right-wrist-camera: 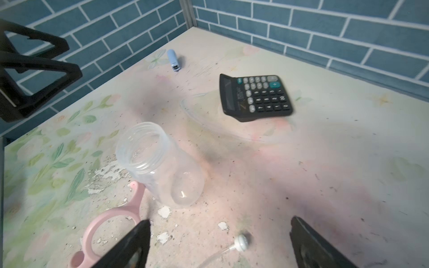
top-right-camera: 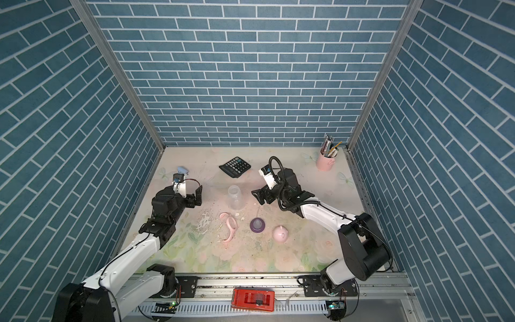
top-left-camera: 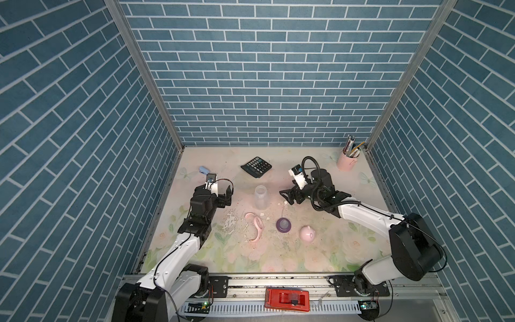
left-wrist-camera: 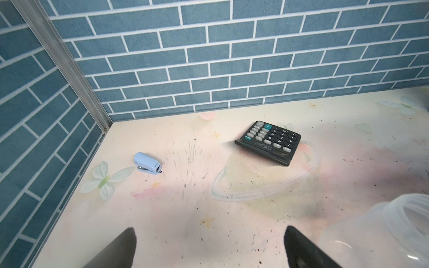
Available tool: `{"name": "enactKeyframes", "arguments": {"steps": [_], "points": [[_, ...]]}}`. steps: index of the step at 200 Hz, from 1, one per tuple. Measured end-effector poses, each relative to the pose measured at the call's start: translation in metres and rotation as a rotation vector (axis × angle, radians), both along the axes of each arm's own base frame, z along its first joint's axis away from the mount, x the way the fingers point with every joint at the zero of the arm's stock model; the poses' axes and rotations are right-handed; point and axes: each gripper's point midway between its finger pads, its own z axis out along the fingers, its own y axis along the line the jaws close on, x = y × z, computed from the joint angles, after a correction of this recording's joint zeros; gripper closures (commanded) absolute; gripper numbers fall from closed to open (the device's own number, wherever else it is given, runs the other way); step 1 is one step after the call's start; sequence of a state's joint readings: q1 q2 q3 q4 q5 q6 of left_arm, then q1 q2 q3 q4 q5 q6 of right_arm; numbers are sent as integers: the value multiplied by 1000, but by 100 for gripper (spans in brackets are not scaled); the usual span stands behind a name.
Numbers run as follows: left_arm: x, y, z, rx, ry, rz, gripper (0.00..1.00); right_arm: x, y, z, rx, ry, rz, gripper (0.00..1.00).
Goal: Assemble the baby bottles
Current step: Pick up the baby bottle from the center of the board.
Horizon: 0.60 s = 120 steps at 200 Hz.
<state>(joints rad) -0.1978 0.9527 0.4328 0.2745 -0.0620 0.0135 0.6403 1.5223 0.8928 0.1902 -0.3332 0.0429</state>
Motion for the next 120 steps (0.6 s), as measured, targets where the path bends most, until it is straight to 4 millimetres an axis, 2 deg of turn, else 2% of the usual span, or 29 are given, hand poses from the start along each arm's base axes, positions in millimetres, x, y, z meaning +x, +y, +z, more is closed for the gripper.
{"name": "enactKeyframes", "arguments": {"steps": [33,67,120], "points": [[-7,2,-4,-3,12,2,0,-11,32,-12,-22,-1,88,5],[-8,2,-4,-5,10,3,1,-19,51,-16,-23,-15,143,5],[-7,2,-9,-1,26,3,0,-15,79,-20,-19,-47,190,5]]}}
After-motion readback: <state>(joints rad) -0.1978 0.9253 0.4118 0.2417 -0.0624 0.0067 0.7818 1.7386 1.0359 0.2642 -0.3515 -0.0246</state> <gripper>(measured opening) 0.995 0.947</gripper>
